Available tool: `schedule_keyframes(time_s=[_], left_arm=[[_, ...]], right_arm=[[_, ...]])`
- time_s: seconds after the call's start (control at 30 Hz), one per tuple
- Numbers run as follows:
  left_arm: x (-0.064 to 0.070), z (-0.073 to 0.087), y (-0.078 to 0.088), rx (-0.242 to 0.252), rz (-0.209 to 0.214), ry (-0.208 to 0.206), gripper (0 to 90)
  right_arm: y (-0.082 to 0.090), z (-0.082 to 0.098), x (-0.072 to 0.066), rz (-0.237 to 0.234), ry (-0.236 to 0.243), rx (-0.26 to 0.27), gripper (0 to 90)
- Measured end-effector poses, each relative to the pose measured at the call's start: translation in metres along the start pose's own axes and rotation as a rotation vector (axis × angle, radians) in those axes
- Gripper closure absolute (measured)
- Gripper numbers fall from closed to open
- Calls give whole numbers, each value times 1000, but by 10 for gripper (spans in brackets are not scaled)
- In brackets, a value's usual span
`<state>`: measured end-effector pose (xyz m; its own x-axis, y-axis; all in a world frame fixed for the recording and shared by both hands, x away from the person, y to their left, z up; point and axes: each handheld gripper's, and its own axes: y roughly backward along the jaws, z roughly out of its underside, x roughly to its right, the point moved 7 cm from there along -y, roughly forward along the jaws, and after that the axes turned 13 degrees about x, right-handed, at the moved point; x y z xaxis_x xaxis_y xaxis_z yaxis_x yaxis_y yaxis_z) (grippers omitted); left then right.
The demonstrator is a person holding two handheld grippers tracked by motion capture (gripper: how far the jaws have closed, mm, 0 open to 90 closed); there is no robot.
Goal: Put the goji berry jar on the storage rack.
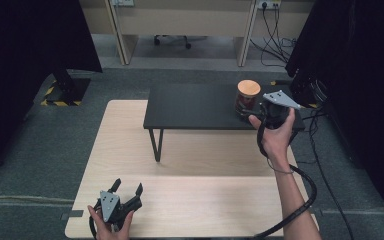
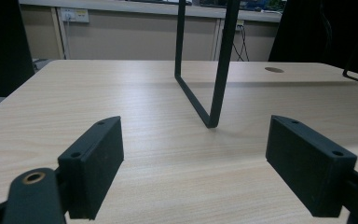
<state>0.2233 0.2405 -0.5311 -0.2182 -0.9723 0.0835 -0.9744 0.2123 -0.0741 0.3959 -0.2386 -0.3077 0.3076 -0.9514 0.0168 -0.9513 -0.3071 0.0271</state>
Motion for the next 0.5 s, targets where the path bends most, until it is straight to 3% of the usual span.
schedule_keyframes(time_s=[0.5], left_arm=[[0, 1, 0, 6, -5, 3, 184]], right_arm=[[58, 12, -6, -55, 27, 54, 11]])
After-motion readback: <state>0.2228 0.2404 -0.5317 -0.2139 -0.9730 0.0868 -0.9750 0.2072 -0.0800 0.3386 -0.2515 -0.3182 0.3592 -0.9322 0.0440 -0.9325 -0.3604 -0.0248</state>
